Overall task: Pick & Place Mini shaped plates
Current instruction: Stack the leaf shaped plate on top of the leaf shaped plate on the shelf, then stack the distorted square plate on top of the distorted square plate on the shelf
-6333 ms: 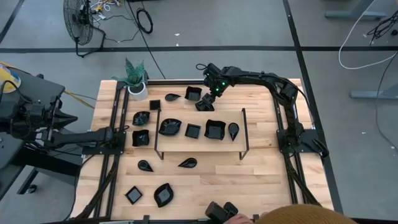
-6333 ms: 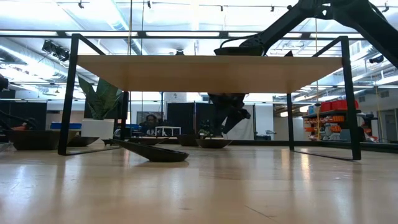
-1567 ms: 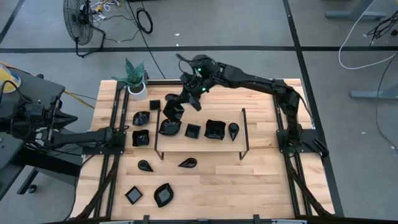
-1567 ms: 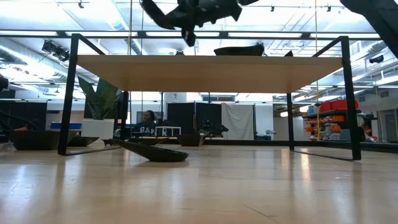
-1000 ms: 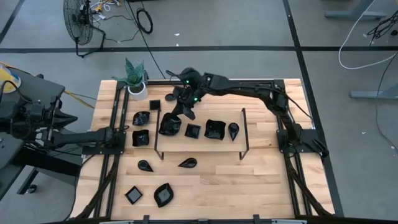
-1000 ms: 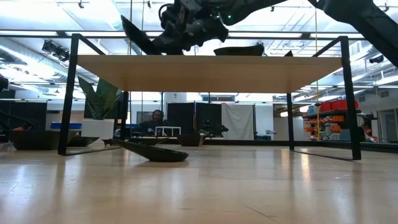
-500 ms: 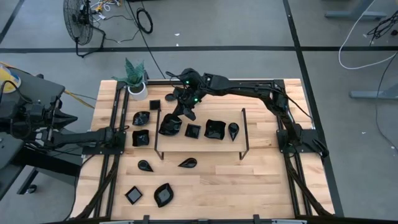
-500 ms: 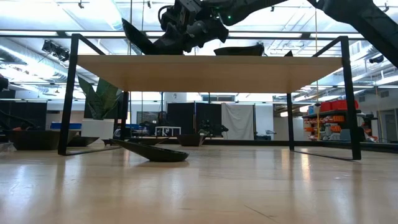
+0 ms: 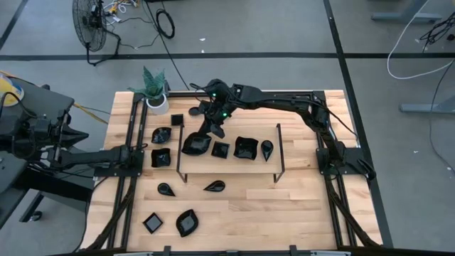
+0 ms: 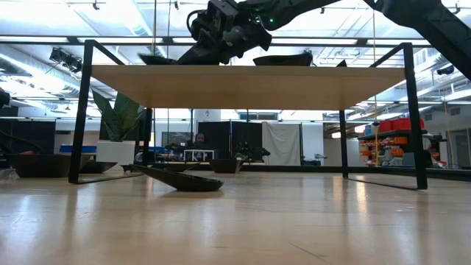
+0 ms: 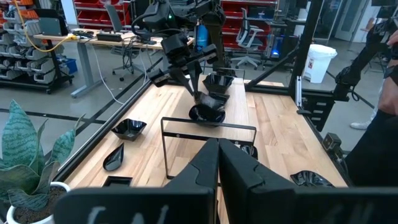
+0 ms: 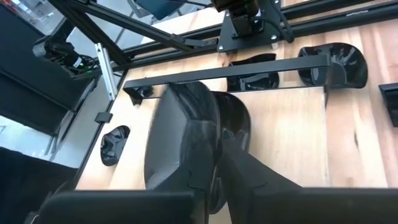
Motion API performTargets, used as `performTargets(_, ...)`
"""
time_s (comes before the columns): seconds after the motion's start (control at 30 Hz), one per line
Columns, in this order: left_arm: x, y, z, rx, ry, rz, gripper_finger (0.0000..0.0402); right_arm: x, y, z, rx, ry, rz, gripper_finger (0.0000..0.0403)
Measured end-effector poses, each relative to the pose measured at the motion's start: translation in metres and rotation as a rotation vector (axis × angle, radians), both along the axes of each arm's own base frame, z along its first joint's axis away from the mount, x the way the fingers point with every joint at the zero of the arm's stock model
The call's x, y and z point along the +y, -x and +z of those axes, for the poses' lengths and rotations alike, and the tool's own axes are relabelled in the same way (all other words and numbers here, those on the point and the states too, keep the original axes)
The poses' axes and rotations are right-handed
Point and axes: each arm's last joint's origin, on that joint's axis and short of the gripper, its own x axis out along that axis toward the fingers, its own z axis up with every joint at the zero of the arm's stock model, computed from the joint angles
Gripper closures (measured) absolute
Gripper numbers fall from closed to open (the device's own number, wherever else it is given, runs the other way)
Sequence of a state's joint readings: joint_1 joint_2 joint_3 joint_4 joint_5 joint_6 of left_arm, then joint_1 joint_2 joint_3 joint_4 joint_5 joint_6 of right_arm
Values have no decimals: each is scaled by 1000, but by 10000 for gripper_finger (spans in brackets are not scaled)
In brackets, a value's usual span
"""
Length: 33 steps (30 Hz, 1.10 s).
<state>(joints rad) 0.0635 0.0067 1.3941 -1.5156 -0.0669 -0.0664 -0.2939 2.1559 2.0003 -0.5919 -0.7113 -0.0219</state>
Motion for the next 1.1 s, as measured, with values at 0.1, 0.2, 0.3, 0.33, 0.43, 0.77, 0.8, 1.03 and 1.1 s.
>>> performTargets(0.1, 0, 0, 0, 0, 0, 0, 383, 0, 0, 0, 3, 8, -9, 351)
performTargets(0.2, 0, 0, 0, 0, 0, 0, 383, 0, 0, 0, 3, 8, -10, 338)
performTargets(0.3, 0, 0, 0, 0, -1, 0, 383, 0, 0, 0, 3, 9, -10, 325)
performTargets(0.33, 0, 0, 0, 0, 0, 0, 383, 0, 0, 0, 2, 9, -10, 320)
performTargets(0.43, 0, 0, 0, 0, -1, 0, 383, -1, 0, 0, 2, 9, -12, 308)
performTargets(0.77, 0, 0, 0, 0, 0, 0, 383, -2, 1, 5, 5, 43, -64, 282)
performTargets(0.8, 0, 0, 0, 0, 0, 0, 383, -3, 2, 7, -2, 60, -80, 281)
performTargets(1.03, 0, 0, 0, 0, 0, 0, 383, -7, 11, 26, -2, 197, -229, 289)
performTargets(1.1, 0, 0, 0, -1, 0, 0, 383, -9, 16, 34, -10, 237, -271, 293)
